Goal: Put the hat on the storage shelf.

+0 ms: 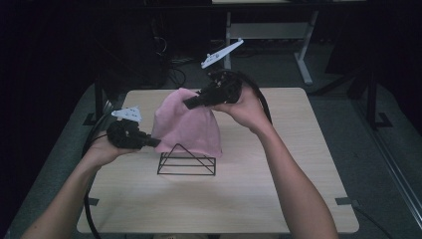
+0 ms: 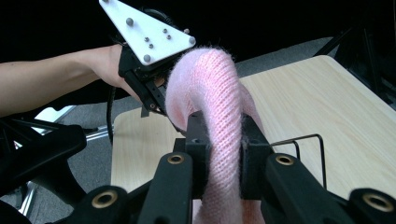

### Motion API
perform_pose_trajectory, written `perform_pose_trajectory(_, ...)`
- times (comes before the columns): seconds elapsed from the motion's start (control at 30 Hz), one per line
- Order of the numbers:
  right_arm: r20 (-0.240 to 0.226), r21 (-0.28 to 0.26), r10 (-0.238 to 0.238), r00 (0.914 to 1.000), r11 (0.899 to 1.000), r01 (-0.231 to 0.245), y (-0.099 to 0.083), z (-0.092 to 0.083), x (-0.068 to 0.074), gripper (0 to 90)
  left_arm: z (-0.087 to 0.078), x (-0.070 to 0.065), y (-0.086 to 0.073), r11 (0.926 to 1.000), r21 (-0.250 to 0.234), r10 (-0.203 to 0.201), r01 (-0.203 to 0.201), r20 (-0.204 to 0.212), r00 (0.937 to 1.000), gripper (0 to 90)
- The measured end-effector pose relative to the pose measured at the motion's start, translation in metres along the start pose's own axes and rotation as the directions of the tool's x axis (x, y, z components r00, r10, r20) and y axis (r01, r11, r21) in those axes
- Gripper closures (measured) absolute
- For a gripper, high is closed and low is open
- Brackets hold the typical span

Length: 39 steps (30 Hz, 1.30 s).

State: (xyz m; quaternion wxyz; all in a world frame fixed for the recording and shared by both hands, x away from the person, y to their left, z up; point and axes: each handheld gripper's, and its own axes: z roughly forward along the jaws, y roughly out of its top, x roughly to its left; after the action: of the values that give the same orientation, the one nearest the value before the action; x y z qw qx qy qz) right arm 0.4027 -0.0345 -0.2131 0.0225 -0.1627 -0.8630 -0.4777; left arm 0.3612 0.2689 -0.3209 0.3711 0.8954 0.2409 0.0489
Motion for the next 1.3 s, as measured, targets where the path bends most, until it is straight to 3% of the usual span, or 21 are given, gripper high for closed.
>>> perform_pose_trajectory(0.2,-0.007,-0.002,-0.001,1.0000,1.000,0.001,-0.006,0.006,-0.001,77.8,0.003,0.000,-0.007,0.9999,0.014,0.007,-0.007,0.000,1.0000,83.2)
perform_pose_trajectory(0.53,-0.036,0.009,-0.005,0.9994,1.000,0.006,-0.015,0.018,-0.001,77.6,0.009,0.001,-0.018,0.9994,0.028,-0.018,0.018,0.000,0.9998,83.2)
perform_pose_trajectory(1.3,-0.088,0.036,0.031,0.9956,0.999,-0.028,-0.048,0.043,-0.005,76.1,0.032,0.003,-0.043,0.9968,0.067,-0.043,0.044,-0.005,0.9990,83.2)
